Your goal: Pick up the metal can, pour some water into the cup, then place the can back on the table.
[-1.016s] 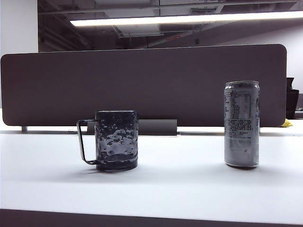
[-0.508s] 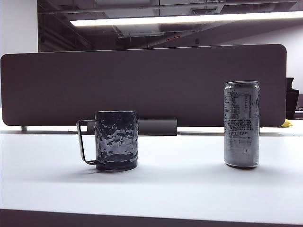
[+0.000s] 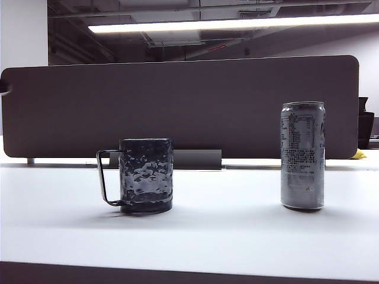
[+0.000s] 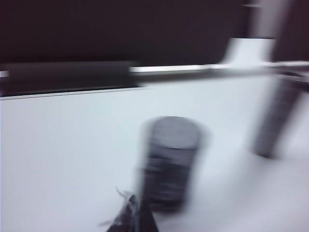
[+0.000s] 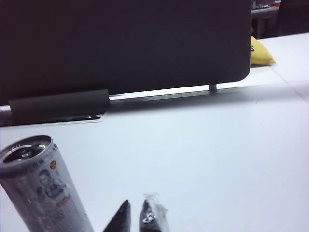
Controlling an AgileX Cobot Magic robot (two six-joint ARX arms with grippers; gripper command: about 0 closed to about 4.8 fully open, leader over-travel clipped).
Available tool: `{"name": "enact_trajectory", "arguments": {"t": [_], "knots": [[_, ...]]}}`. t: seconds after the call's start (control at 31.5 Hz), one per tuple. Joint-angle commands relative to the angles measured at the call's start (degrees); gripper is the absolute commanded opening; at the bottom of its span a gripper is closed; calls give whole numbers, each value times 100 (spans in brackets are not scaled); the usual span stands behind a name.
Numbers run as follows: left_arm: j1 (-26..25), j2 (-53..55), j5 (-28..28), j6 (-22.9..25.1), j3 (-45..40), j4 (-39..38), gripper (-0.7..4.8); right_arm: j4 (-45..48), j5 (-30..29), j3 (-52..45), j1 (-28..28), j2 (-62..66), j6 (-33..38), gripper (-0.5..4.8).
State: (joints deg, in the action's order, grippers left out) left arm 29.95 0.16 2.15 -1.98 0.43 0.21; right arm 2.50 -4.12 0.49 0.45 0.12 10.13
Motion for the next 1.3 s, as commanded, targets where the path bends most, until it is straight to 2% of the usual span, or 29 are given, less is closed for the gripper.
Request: {"name": "enact_trajectory", "arguments": {"t": [0.03, 0.13, 0.22, 0.29, 0.35, 0.41, 0.48, 0.54, 0.57, 0.67, 0.76, 0.86, 1.02, 1.3], "knots": [[9, 7, 918, 2, 7, 68, -5, 87, -66, -11, 9, -2, 905, 36], [9, 7, 988, 4, 7, 68, -5, 391, -616, -11, 9, -2, 1458, 36], [9, 7, 988, 2, 7, 68, -5, 1482, -1740, -11, 37, 0, 1858, 35], [9, 7, 988, 4, 7, 68, -5, 2048, -1873, 22, 219, 0, 1921, 35], [9, 7, 949, 4, 7, 68, -5, 1838, -1727, 105, 481, 13, 1631, 60], [9, 7, 946, 4, 7, 68, -5, 1421, -1392, 131, 846, 105, 1185, 134], [9, 7, 946, 4, 7, 68, -5, 1180, -852, 127, 1303, 291, 907, 235], [9, 7, 946, 4, 7, 68, -5, 1130, -352, 103, 1816, 542, 444, 445], [9, 7, 946, 4, 7, 68, -5, 1115, -4, 103, 2116, 688, 127, 479], [9, 7, 946, 4, 7, 68, -5, 1187, 1290, 105, 2885, 1075, -553, 479], [9, 7, 946, 4, 7, 68, -5, 1353, 2323, 105, 3480, 1351, -863, 479], [9, 7, 946, 4, 7, 68, -5, 1613, 2815, 101, 3777, 1620, -872, 479], [9, 7, 946, 4, 7, 68, -5, 2203, 2815, 96, 3641, 2299, -870, 479], [9, 7, 949, 4, 7, 68, -5, 3967, 2197, 105, 3106, 4162, -669, 479]]}}
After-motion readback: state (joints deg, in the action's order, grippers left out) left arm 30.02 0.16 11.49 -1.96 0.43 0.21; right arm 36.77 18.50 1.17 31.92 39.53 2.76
